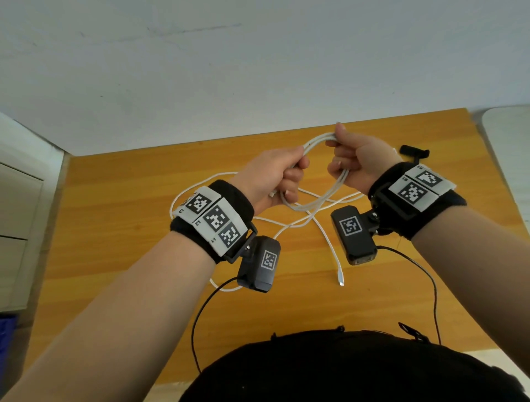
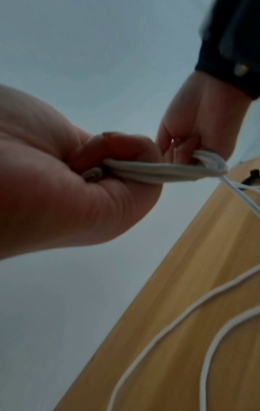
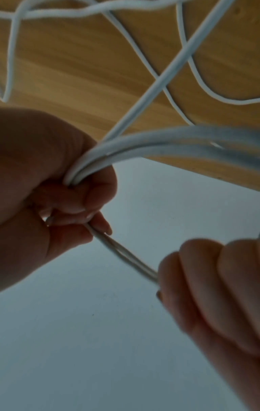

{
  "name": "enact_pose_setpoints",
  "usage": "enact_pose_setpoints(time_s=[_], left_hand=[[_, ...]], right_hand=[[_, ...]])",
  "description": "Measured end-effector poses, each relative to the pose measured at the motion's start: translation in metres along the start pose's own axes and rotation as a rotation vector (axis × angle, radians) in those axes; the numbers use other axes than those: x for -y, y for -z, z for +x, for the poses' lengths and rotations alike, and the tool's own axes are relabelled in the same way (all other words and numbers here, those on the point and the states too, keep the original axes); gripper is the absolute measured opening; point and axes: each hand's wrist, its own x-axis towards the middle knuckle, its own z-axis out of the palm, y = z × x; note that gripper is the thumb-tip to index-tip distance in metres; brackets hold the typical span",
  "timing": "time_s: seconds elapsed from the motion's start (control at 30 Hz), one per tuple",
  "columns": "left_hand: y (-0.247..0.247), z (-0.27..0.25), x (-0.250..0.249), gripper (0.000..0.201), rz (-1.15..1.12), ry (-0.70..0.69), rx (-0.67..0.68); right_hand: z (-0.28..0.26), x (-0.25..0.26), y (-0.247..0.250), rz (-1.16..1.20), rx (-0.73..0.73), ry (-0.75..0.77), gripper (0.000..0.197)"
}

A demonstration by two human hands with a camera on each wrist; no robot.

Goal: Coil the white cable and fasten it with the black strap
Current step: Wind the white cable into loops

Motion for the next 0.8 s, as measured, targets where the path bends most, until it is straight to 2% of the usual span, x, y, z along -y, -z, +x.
enact_pose_setpoints(time_s=[0.17,0.33,0.53,0.67,0.8], left_hand=[[0.002,0.002,-0.013,0.035,-0.057,-0.064,-0.037],[0.008,0.001,-0.007,0.034,0.041,-0.005,-0.008],[0.011,0.001,-0.005,0.035,0.011,0.041,0.0],[0.011,0.001,-0.006,0.038,-0.174,0.039,0.011],[0.011,0.004,-0.007,0.039,-0.432,0.025,-0.001]], right_hand=[[0.0,-0.001,-0.006,-0.032,-0.029,-0.008,0.032],[0.001,-0.004,-0.005,-0.01,-0.024,0.015,0.031],[0.006,-0.007,-0.004,-0.007,0.068,0.064,0.028],[0.009,-0.01,0.001,0.058,0.133,0.033,0.023],[0.007,-0.017,0.004,0.026,0.122,-0.009,0.038]])
